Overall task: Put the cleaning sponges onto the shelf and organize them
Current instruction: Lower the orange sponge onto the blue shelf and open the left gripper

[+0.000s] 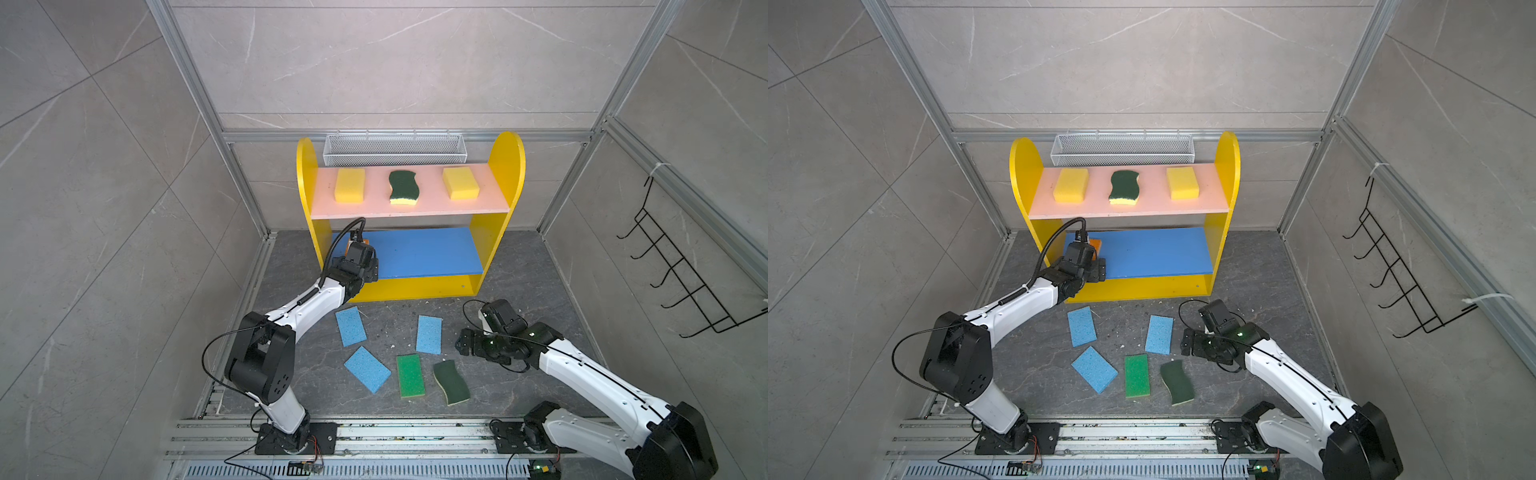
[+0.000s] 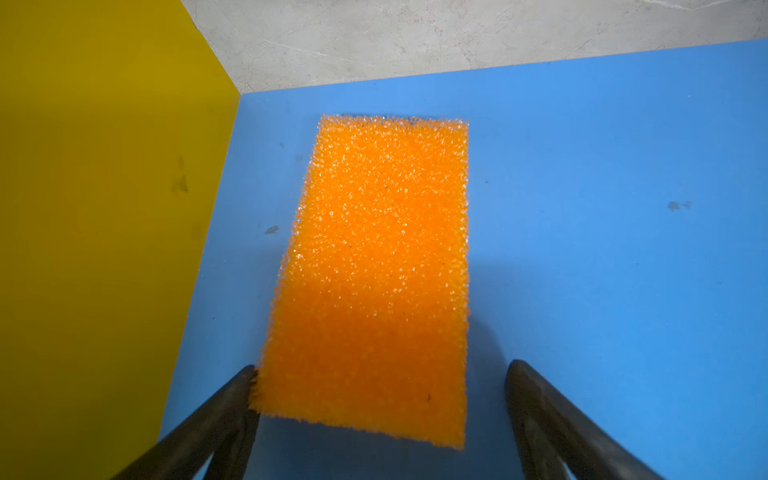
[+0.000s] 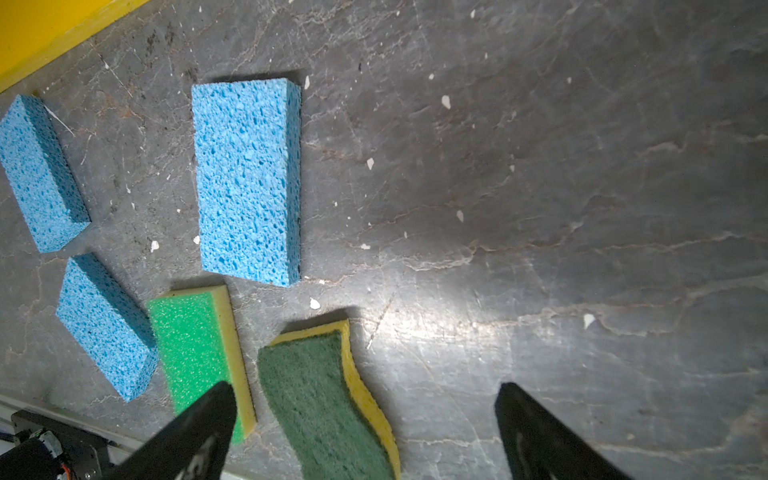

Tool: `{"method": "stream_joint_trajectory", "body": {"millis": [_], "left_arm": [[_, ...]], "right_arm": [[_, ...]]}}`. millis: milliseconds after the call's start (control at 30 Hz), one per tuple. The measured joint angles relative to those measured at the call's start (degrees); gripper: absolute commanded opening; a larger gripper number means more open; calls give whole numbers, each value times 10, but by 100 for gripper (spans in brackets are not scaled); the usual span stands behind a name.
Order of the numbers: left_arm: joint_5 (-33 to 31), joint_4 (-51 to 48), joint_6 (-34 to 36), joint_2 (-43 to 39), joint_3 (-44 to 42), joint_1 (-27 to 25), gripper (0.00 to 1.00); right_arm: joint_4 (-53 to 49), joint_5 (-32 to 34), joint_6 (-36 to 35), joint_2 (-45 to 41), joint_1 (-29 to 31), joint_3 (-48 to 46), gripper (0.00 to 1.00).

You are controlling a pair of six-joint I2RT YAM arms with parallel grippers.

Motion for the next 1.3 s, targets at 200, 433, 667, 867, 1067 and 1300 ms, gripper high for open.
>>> {"method": "stream_joint_trajectory", "body": {"millis": [200,433,667,867,1067,1300], "left_arm": [[3,7,-5,0,-4,0,92],[5,18,-12,-2,-11,0,87],[2,15,-23,-2,-11,0,81],[0,11,-31,-1,-10,0,74],[-1,8,-37,-1,-9,0,70],[-16,6,-49,-9,-18,0,69]], "right_arm": [[0,3,0,0,0,0,99],[0,3,0,0,0,0,99],[0,3,0,0,0,0,99],[0,3,0,0,0,0,99],[-2,3,0,-1,0,0,99],[-3,3,0,-6,0,0,99]]}}
